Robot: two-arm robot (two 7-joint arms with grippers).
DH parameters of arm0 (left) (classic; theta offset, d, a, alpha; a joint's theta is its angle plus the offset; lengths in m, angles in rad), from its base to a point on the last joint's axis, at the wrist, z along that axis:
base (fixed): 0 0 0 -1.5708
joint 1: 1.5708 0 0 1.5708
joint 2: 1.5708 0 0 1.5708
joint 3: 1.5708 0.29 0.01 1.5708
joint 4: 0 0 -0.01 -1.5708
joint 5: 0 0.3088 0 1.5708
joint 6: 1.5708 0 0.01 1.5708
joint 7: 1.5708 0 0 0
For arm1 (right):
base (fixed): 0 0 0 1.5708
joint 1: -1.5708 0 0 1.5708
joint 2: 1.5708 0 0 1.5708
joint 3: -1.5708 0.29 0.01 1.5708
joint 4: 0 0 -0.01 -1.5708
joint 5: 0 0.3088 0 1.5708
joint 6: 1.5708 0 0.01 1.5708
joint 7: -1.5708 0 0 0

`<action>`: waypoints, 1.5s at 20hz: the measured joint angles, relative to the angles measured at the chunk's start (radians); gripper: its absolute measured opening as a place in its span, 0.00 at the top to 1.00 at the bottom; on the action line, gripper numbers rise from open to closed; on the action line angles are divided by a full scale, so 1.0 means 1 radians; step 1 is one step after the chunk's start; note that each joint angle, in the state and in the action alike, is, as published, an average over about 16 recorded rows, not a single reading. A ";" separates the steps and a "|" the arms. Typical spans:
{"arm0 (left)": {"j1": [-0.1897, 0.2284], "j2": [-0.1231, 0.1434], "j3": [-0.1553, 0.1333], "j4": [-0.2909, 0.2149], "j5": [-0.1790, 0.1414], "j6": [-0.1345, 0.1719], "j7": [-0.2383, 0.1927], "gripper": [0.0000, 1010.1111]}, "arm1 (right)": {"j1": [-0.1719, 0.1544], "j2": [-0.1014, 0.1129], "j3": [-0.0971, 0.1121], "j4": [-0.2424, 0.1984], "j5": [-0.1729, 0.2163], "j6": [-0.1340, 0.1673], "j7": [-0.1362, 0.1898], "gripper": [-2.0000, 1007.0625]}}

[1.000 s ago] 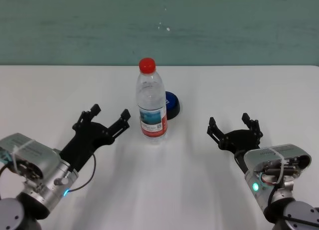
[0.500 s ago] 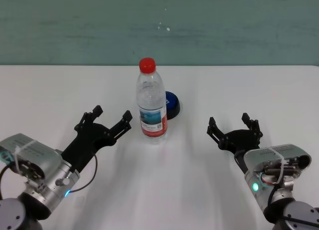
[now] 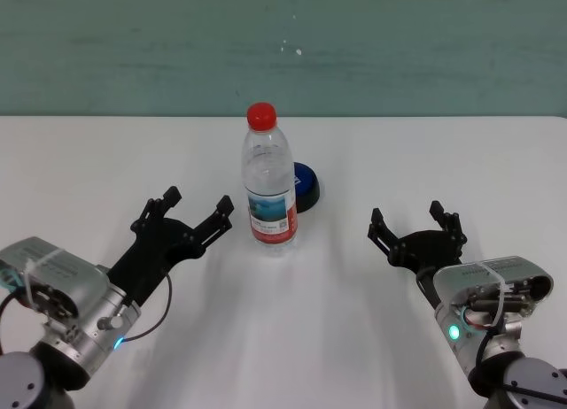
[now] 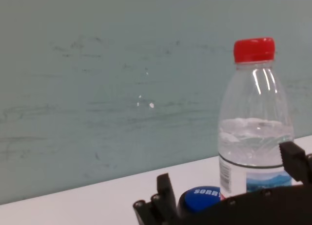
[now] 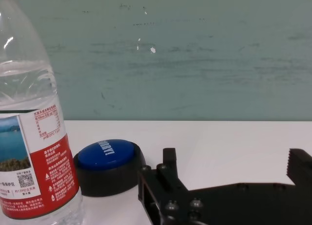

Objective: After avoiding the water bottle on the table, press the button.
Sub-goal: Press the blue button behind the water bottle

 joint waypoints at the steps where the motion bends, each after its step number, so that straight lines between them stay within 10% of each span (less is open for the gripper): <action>1: 0.000 0.000 0.000 0.000 0.000 0.000 0.000 0.00 | 0.000 -0.001 0.002 -0.001 0.001 0.002 0.002 0.00; 14: 0.000 0.000 -0.001 0.000 0.001 0.000 0.000 0.00 | 0.028 -0.022 0.037 -0.014 -0.007 0.055 0.053 0.00; 30: 0.000 0.000 -0.001 0.000 0.001 0.000 0.000 0.00 | 0.144 -0.048 0.071 0.078 -0.040 0.072 0.133 0.00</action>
